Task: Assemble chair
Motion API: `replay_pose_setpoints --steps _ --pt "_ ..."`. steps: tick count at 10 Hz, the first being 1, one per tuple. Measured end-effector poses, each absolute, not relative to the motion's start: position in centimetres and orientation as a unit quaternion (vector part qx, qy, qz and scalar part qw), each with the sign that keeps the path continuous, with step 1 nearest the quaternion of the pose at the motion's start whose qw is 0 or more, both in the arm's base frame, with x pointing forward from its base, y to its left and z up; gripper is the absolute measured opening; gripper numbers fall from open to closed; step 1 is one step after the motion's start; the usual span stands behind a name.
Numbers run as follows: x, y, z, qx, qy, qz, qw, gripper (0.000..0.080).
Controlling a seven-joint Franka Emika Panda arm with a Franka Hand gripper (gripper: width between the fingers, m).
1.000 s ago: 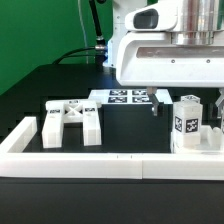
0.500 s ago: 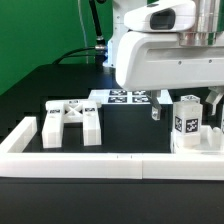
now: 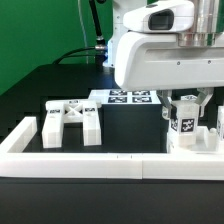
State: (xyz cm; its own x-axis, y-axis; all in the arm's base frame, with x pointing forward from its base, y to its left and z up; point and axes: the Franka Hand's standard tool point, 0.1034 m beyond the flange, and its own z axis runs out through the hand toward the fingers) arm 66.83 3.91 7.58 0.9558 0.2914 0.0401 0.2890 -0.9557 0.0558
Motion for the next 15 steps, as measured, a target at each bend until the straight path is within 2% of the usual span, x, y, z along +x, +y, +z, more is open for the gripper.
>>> replay_pose_setpoints --steps 9,13,14,15 --pt "66.8 4.6 7.2 0.929 -0.369 0.027 -0.007 0.0290" --pt "66.8 4.9 7.2 0.875 -0.483 0.023 -0.013 0.0290" --pt "66.8 4.9 7.2 0.876 -0.482 0.023 -0.013 0.0363" --pt "66.8 4.9 7.2 0.882 -0.471 0.023 -0.012 0.0363"
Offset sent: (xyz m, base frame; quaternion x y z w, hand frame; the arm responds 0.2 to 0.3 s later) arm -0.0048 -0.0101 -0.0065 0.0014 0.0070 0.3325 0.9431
